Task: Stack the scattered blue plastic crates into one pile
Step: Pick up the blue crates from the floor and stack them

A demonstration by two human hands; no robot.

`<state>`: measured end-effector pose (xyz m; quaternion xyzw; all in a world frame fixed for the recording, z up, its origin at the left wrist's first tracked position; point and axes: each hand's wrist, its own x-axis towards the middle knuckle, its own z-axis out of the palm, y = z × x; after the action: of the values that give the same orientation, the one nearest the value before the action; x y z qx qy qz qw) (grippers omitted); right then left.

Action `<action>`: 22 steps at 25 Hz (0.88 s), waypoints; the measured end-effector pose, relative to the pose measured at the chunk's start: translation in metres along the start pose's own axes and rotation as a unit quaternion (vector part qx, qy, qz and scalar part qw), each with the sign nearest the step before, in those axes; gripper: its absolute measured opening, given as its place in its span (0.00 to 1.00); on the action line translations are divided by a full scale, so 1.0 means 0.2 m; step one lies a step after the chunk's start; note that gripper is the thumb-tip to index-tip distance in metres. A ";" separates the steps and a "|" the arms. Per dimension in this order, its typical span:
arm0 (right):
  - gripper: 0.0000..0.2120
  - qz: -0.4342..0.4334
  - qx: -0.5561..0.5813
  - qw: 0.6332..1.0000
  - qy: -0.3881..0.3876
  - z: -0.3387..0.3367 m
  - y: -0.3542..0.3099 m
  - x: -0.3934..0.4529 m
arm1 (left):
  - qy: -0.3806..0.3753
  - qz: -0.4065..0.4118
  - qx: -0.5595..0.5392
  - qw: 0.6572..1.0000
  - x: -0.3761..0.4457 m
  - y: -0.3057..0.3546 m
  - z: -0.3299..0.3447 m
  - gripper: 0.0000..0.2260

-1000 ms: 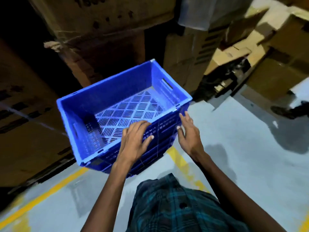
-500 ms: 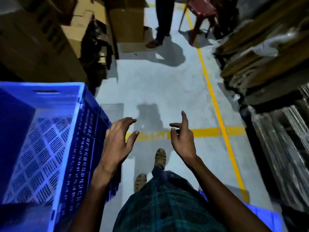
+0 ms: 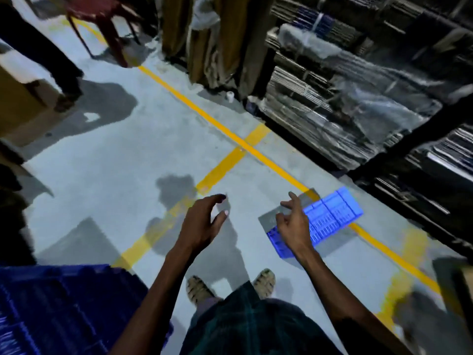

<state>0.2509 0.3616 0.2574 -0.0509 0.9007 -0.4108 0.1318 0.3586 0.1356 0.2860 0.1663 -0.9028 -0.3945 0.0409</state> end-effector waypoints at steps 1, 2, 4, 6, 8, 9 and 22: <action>0.29 0.035 0.003 0.999 0.008 -0.05 0.12 0.03 | -0.023 -0.001 -0.003 1.000 0.06 0.05 0.11 0.17; 0.28 0.070 0.006 0.997 0.012 -0.10 0.24 0.06 | -0.046 0.001 -0.003 0.999 0.13 0.09 0.24 0.16; 0.27 0.145 0.024 0.989 0.020 -0.16 0.46 0.14 | -0.097 -0.004 0.003 0.995 0.27 0.14 0.47 0.15; 0.26 0.221 0.044 0.974 0.019 -0.17 0.67 0.20 | -0.144 -0.011 0.009 0.989 0.38 0.17 0.70 0.15; 0.27 0.291 0.069 0.954 0.023 -0.16 0.91 0.27 | -0.198 -0.024 0.019 0.980 0.51 0.16 0.96 0.15; 0.27 0.321 0.081 0.943 0.027 -0.13 1.03 0.32 | -0.222 -0.031 0.027 0.974 0.57 0.14 1.10 0.15; 0.27 0.572 0.374 0.717 0.139 0.58 2.42 0.81 | -0.384 -0.187 0.043 0.903 1.00 -0.69 2.76 0.28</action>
<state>0.1354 0.5632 -0.2120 0.5849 0.5393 -0.5632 0.2232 0.0945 0.3684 -0.2037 0.1693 -0.8168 -0.3890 -0.3909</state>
